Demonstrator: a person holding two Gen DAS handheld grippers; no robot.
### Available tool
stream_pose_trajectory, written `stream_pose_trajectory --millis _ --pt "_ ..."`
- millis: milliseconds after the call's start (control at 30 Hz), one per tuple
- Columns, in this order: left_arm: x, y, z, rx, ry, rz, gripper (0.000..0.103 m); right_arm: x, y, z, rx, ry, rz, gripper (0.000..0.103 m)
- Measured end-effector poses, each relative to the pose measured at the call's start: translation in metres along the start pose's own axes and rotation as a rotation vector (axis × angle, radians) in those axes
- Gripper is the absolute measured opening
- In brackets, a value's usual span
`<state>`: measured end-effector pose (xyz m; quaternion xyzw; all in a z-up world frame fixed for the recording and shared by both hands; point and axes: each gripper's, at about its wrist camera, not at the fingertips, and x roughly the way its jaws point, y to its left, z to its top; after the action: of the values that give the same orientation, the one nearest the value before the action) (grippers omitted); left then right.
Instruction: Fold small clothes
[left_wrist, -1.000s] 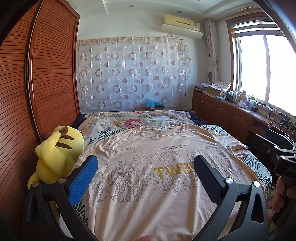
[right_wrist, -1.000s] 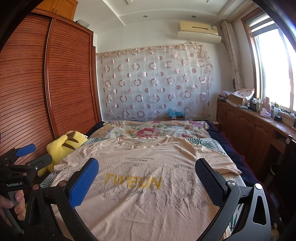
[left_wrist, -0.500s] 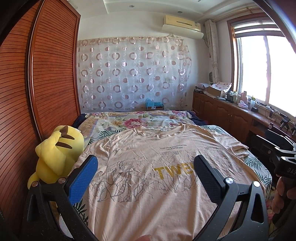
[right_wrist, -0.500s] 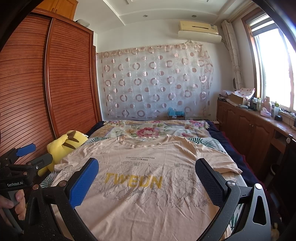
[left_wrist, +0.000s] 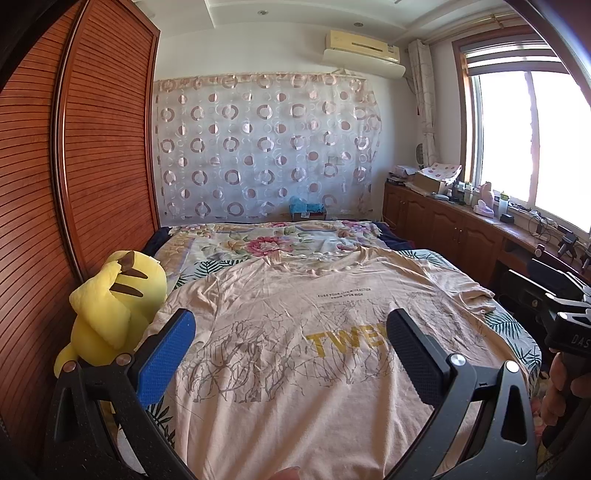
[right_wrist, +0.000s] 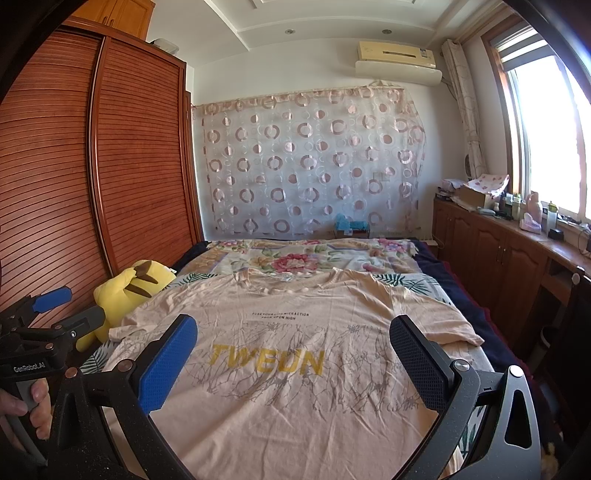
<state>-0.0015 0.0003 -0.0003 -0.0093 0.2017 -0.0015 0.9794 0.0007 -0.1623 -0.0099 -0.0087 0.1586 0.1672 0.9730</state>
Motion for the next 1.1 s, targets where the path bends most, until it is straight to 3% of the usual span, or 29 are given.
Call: stream_pose_trajectory --millis 1100 --pt "-0.0031 0.0017 0.0044 -0.001 0.000 -0.008 0.103 0.0015 -0.0001 0.0003 0.002 0.003 0.004 0.103"
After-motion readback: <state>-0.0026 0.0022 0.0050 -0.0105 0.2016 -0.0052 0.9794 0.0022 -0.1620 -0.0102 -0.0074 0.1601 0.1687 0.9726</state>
